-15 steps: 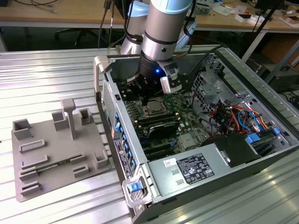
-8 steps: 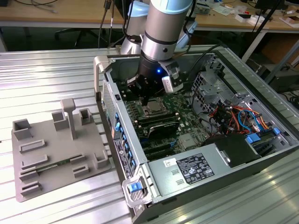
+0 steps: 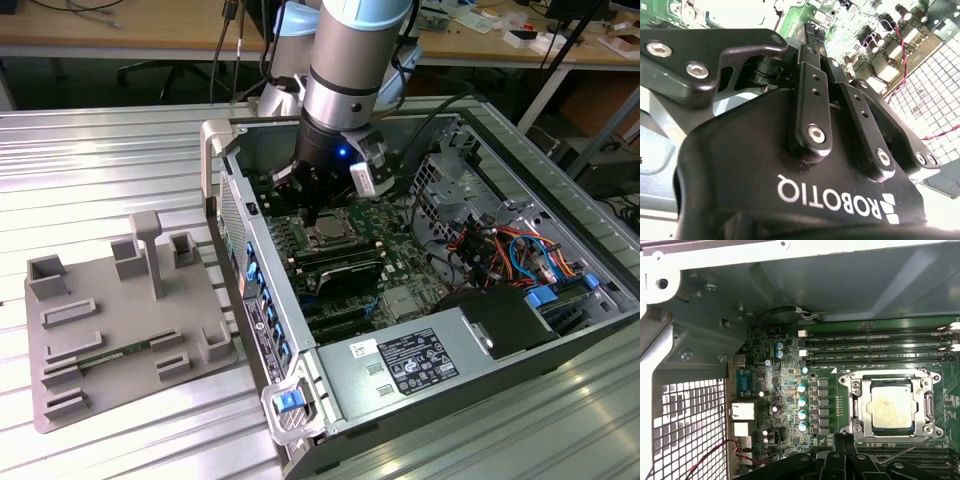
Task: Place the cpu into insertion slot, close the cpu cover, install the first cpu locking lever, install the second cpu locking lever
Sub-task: 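Install the first cpu locking lever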
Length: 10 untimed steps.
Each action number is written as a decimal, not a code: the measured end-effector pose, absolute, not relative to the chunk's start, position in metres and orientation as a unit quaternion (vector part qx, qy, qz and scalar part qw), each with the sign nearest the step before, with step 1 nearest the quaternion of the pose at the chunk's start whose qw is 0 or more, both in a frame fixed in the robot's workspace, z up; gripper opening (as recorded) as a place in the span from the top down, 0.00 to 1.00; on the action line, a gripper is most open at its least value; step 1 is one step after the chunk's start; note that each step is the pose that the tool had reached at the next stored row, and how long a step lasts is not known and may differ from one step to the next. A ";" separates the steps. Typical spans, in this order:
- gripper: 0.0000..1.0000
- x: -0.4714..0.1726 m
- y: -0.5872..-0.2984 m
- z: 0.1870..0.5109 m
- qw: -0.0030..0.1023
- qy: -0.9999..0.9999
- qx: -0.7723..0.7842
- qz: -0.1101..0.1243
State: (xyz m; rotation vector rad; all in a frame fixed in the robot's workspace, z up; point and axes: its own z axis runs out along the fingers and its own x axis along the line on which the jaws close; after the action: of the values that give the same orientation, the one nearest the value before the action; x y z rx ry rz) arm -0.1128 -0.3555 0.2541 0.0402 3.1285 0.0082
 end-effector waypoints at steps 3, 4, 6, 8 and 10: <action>0.89 -0.113 -0.355 0.254 0.006 1.000 0.001 0.003; 0.89 -0.113 -0.355 0.254 0.006 1.000 -0.005 0.003; 0.89 -0.113 -0.355 0.254 0.006 1.000 -0.017 0.003; 0.89 -0.113 -0.356 0.254 0.006 1.000 -0.025 0.005; 0.89 -0.113 -0.355 0.254 0.007 0.999 -0.031 0.018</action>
State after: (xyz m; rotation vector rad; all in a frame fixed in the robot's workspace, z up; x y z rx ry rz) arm -0.1128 -0.3555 0.2542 -0.0963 3.1264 0.0568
